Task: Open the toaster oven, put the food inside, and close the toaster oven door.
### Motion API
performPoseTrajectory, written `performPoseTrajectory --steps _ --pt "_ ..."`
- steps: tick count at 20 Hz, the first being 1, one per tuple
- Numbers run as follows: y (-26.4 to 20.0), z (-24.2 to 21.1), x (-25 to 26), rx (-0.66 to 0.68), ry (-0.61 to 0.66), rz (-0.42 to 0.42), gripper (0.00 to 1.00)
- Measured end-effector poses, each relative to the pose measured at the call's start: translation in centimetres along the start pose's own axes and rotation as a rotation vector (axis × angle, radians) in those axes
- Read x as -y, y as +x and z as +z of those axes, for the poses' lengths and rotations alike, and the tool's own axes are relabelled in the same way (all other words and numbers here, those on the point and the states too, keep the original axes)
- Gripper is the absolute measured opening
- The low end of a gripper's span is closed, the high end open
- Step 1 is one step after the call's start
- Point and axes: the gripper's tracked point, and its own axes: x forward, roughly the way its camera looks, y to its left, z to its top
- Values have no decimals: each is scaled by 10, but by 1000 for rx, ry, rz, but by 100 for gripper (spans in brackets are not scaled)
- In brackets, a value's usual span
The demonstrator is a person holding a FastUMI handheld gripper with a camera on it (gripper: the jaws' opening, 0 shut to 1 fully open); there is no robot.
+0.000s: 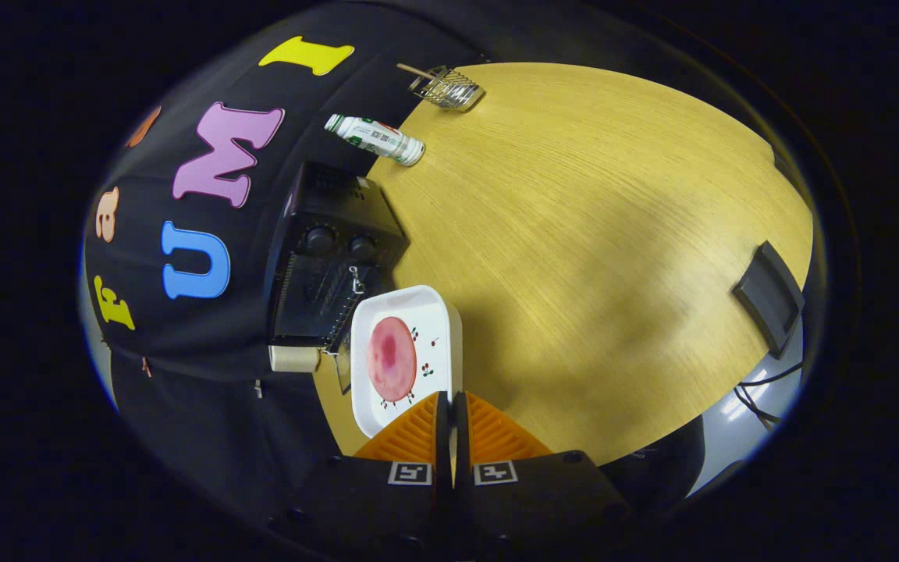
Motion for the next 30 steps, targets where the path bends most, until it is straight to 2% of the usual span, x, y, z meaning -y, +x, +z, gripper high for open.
performPoseTrajectory --steps 10,19,25,30 --pt "47 -44 -107 -29 -11 101 5" --pt "140 -4 -138 -40 79 91 5" --pt "197 22 -152 -6 201 100 5" --pt "230 25 -174 31 289 118 5"
